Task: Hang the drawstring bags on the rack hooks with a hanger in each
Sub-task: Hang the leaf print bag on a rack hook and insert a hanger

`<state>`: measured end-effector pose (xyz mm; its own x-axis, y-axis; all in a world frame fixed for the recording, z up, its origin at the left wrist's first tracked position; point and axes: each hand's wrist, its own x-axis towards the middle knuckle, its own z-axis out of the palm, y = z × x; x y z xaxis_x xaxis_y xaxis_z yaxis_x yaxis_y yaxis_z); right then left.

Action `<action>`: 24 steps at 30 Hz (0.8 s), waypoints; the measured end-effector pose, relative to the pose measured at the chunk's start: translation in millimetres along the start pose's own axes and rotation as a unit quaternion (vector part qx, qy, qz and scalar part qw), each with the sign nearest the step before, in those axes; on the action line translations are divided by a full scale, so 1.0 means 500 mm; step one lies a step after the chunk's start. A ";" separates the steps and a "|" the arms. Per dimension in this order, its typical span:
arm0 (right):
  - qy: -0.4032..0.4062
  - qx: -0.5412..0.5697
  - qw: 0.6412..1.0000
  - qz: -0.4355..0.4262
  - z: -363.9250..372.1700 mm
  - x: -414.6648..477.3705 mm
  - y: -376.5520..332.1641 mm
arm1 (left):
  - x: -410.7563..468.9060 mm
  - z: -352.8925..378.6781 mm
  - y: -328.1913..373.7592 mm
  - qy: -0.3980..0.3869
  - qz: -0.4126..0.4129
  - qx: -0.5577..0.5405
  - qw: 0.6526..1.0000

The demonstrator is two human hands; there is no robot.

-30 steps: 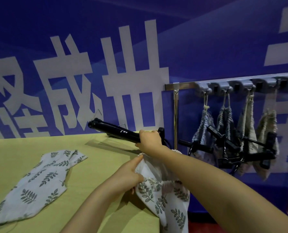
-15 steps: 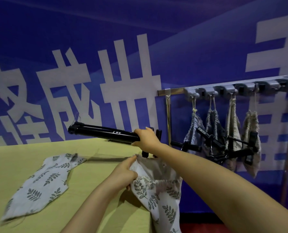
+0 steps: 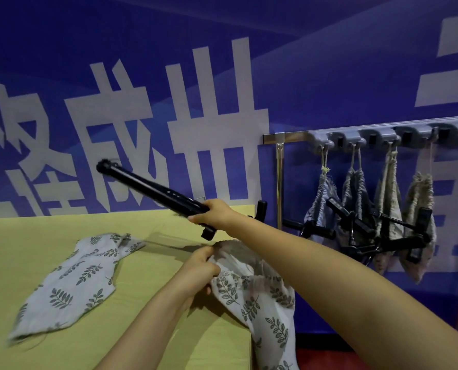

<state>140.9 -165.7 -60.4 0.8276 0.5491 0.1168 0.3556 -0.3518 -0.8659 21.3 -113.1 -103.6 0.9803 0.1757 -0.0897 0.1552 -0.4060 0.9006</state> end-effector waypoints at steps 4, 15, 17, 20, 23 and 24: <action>0.024 0.089 0.995 -0.024 -0.028 -0.015 -0.033 | 0.013 0.007 0.001 0.004 -0.001 -0.009 1.000; 0.145 0.067 0.982 -0.106 -0.120 -0.036 -0.108 | 0.000 0.014 0.018 0.002 -0.004 -0.021 1.000; 0.178 -0.010 0.976 -0.127 -0.141 -0.053 -0.099 | -0.005 0.014 0.022 0.004 0.008 -0.019 1.000; 0.236 -0.125 0.949 -0.165 -0.176 -0.075 -0.078 | -0.009 0.017 0.027 0.027 0.029 -0.068 0.997; 0.282 -0.226 0.910 -0.203 -0.203 -0.089 -0.046 | -0.013 0.019 0.030 0.053 0.027 -0.167 0.984; 0.280 -0.245 0.904 -0.209 -0.209 -0.093 -0.035 | -0.011 0.018 0.028 0.058 0.026 -0.198 0.978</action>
<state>141.7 -264.1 0.2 0.6184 0.2892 0.7307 0.7240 -0.5713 -0.3866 19.0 -127.7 -94.5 0.9616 0.2742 -0.0114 0.0236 -0.0412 0.9989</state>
